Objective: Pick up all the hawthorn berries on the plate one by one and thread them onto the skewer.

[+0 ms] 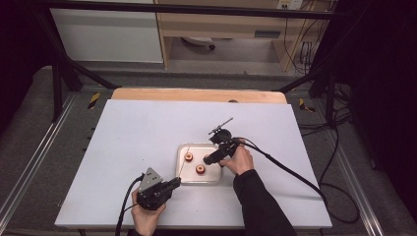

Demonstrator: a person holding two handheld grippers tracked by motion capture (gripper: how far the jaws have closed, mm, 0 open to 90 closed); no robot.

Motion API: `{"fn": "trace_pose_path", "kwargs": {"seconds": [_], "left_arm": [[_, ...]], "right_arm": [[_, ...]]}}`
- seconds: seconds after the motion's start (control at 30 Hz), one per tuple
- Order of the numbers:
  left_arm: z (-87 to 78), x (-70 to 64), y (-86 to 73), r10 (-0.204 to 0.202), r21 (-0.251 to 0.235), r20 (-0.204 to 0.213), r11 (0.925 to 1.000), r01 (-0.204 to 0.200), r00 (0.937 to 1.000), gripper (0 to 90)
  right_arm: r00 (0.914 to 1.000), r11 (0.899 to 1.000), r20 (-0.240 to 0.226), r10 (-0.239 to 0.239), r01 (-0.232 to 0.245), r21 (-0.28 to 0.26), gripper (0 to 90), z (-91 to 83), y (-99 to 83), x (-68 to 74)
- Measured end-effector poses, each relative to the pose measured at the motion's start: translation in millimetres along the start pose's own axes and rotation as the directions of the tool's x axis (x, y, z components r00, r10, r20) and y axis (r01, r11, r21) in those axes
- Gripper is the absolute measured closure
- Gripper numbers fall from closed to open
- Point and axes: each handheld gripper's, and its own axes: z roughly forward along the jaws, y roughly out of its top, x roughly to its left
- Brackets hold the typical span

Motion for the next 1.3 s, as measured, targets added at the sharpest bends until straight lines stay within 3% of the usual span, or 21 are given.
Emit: {"fn": "trace_pose_path", "kwargs": {"seconds": [0.53,1.07,1.3], "left_arm": [[1.0,-1.1,-3.4,-0.016,0.030,-0.002,0.9994,0.016,0.9999,88.6],[2.6,-0.7,-4.7,-0.018,0.040,0.004,0.9991,0.017,0.9998,88.6],[3.5,-2.6,-4.1,-0.015,0.041,0.010,0.9991,0.014,0.9998,88.7]], "right_arm": [[0.9983,0.994,-0.032,0.049,-0.046,0.100,44.3,23.2,13.5,0.8],[0.9971,0.991,-0.037,0.067,-0.062,0.115,58.9,30.3,14.8,-1.5],[0.9969,0.993,-0.027,0.074,-0.071,0.095,59.8,25.7,14.5,-1.7]]}}
